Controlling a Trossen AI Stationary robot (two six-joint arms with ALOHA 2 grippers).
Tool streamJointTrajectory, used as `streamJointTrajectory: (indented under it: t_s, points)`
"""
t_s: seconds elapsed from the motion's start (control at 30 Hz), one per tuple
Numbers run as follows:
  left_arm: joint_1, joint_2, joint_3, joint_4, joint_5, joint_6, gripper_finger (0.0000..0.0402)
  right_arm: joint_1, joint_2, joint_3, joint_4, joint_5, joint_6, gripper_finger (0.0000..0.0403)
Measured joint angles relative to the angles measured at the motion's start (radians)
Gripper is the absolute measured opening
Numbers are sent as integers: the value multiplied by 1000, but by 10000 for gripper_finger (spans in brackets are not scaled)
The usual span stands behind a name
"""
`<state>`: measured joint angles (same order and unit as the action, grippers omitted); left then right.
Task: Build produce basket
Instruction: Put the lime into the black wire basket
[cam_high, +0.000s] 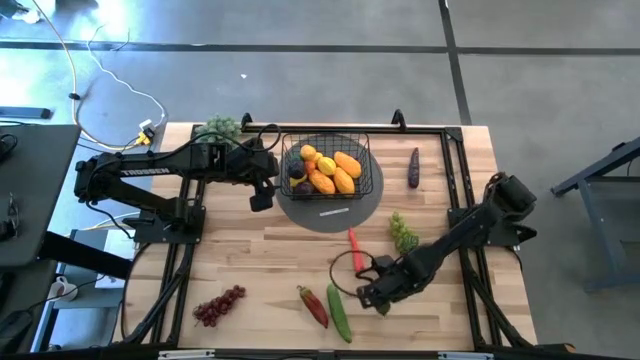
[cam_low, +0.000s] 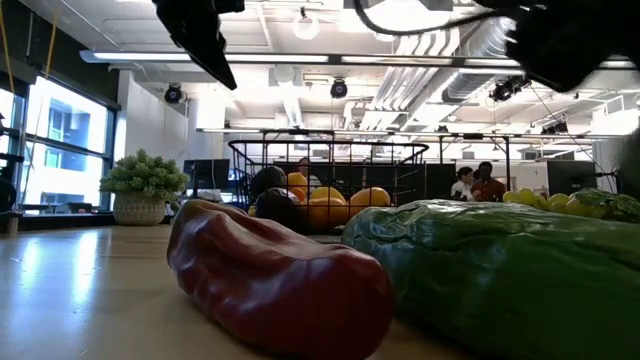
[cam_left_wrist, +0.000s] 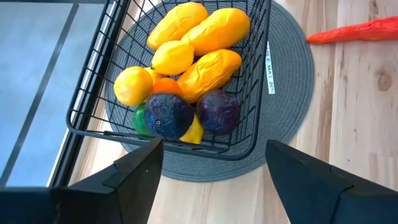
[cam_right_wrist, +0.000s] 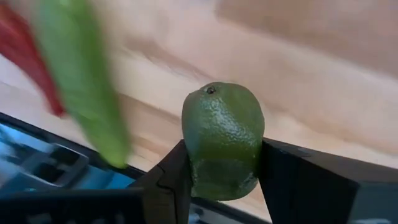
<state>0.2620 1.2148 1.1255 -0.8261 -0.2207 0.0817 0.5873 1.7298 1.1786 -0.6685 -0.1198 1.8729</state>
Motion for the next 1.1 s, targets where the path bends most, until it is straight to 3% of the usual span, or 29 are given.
streamJointTrajectory:
  t_s: [0.33,0.77,0.93,1.1]
  points:
    - [25,0,0,1,0,0,271,-167,-122,0,8,145,-223,116]
    - [47,0,0,47,-7,-51,271,-499,-234,0,44,183,-700,116]
    - [76,0,0,108,-11,-130,271,-637,-246,0,148,162,-897,116]
    - [99,0,0,141,-11,-214,271,-773,-247,0,242,65,-1057,116]
